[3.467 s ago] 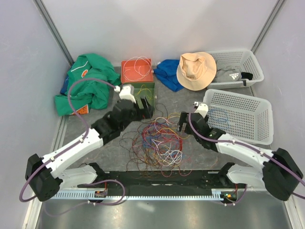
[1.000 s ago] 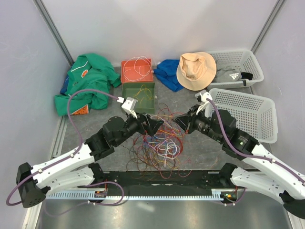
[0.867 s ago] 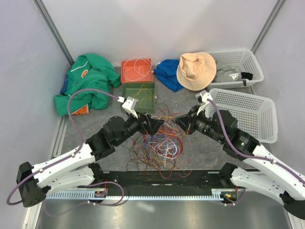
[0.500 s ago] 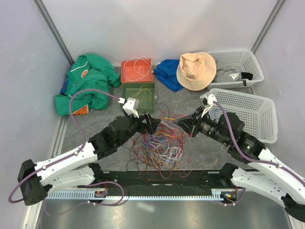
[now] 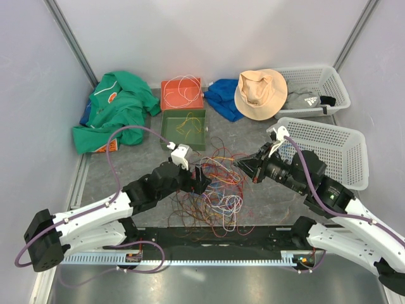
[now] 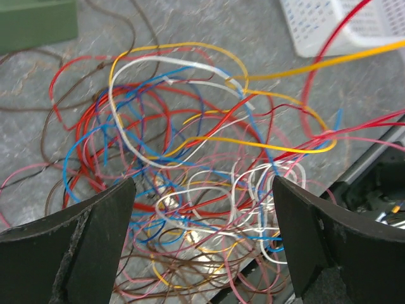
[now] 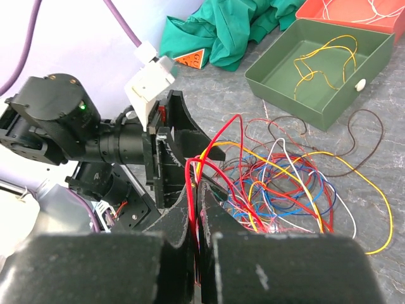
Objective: Untangle the cables
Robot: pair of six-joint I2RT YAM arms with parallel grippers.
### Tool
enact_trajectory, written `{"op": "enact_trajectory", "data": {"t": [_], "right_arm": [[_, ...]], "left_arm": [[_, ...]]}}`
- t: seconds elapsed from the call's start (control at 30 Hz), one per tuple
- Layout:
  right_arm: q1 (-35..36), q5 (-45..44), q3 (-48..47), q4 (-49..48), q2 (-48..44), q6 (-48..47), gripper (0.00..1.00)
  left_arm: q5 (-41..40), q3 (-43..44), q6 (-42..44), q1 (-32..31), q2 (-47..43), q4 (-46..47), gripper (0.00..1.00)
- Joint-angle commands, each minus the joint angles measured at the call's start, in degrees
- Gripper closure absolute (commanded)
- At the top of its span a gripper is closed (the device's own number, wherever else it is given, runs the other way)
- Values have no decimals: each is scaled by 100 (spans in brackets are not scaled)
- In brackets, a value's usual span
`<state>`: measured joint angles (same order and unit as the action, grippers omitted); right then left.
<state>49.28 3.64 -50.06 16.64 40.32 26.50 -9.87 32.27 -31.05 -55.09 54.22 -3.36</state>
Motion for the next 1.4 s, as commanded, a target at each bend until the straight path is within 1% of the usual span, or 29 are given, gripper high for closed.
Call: {"op": "enact_trajectory", "data": {"t": [0.0,0.1,0.13,0.23,0.33,0.4,0.47,0.5,0.53,0.6,0.63,0.7,0.73,0.83,0.93,1.07,1.2,1.37], "right_arm": [[12,14,-267,-13,-155,-110,100],[12,58,-346,102,-217,-154,100],[12,101,-355,120,-269,-154,100],[12,207,-364,120,-445,-207,100],[3,435,-408,120,-612,-286,100],[12,611,-443,111,-726,-347,100],[12,699,-469,120,-779,-382,100],[12,752,-478,111,-797,-391,100],[12,761,-487,120,-797,-391,100],[12,735,-504,120,-745,-391,100],[12,726,-513,128,-736,-383,100],[12,700,-496,129,-692,-383,100],[12,630,-487,129,-683,-374,100],[12,533,-460,120,-639,-356,100],[12,454,-434,120,-569,-330,100],[12,410,-399,102,-463,-304,100],[12,357,-355,76,-375,-286,100],[12,480,-320,-12,-305,-259,100]], "left_arm": [[-278,-124,-165,-10,-192,238,4],[-629,-195,-103,-10,-341,651,4],[-857,-178,-103,-2,-350,782,4],[-1104,-46,-86,33,-333,880,4],[-1114,129,-51,60,-280,986,3],[-1044,157,11,69,-315,1248,3],[-790,148,142,95,-411,1529,2],[-623,130,273,112,-455,1914,2],[-239,78,344,121,-543,2161,2],[176,51,485,113,-596,2670,4],[578,86,651,113,-614,2752,5],[950,226,958,104,-614,2796,7],[1291,270,1073,112,-614,2762,8],[1680,315,1469,104,-807,2796,11],[1944,288,1873,104,-1062,2928,11],[2287,376,2217,95,-1098,2937,16],[2551,473,2366,95,-914,2920,18],[2411,578,2507,69,-500,2735,19]]}}
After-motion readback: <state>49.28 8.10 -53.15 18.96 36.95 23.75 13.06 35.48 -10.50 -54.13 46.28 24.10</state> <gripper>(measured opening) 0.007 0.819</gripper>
